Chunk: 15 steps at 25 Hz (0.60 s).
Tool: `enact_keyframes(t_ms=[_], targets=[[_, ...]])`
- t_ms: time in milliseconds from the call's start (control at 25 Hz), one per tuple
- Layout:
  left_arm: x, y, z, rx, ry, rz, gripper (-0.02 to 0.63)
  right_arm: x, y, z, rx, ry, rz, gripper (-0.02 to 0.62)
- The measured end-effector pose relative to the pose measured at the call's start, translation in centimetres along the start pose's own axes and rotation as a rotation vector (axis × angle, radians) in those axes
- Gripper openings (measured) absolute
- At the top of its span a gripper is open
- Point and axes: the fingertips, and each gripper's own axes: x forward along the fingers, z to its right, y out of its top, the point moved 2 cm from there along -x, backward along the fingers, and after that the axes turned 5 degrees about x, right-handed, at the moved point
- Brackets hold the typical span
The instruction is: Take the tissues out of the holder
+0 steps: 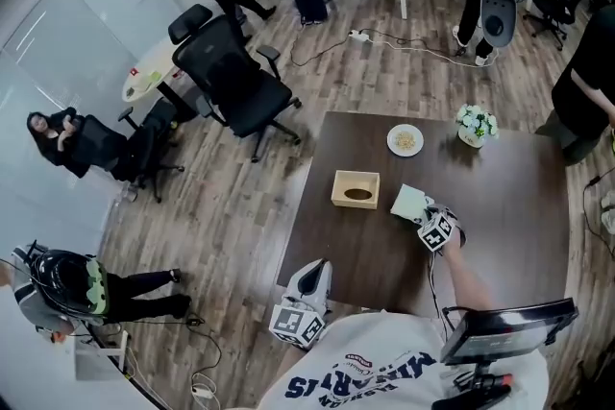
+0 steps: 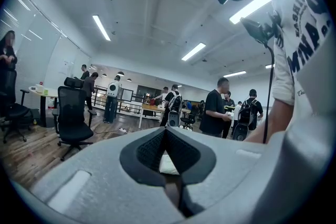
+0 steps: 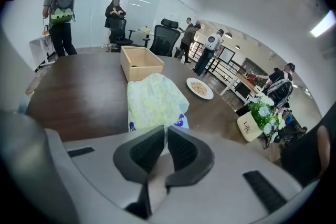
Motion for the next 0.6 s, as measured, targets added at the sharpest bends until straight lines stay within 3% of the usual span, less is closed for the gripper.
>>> enact_keyframes(t_ms=[200,600], targets=[[0.4,0.0,0.3,-0.004,-0.01,0.001,0.003,-0.9,1.2,1.7,0.026,-0.046,0.042,0.105],[0.9,-0.2,0.4,-0.001,-0.022,0.005,0.003,-3.4,4.1,4.3,0.065,-0.105,0.162,0.12]])
